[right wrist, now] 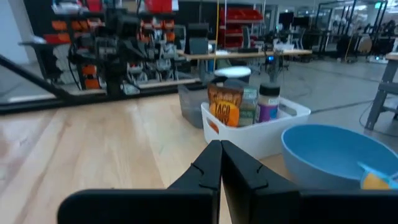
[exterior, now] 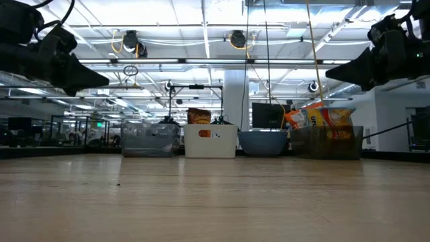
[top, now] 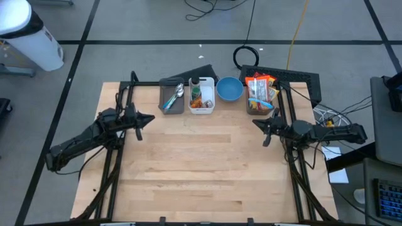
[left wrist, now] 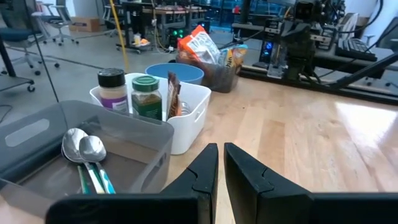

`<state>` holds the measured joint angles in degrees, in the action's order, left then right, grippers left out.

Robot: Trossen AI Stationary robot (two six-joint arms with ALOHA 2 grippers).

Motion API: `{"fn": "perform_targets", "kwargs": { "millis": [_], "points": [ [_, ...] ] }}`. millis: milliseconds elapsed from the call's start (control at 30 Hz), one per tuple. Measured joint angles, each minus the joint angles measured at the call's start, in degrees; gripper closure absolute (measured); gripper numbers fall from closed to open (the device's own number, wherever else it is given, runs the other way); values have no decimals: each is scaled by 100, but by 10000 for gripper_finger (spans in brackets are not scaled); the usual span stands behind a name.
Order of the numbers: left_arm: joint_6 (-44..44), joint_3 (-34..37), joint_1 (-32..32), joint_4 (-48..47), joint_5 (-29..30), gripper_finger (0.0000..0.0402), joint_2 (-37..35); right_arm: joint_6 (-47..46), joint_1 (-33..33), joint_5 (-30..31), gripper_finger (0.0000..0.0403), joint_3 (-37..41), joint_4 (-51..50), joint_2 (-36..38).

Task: Pick & Place Food Item
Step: Return to Home Position

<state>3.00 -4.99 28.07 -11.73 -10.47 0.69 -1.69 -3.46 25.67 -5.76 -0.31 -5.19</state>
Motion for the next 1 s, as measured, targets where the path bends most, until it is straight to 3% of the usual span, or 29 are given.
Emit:
{"fn": "perform_targets", "kwargs": {
  "millis": [400, 700, 1000],
  "points": [
    [-145, 0, -45, 0, 3, 369, 0, -189, -1, -16, 403, -13, -285, 444],
    [-124, 0, -41, 0, 5, 369, 0, 706, 0, -15, 403, -5, -85, 440],
    [-126, 0, -41, 2, 7, 369, 0, 736, -1, -17, 403, 7, 152, 438]
  ]
}}
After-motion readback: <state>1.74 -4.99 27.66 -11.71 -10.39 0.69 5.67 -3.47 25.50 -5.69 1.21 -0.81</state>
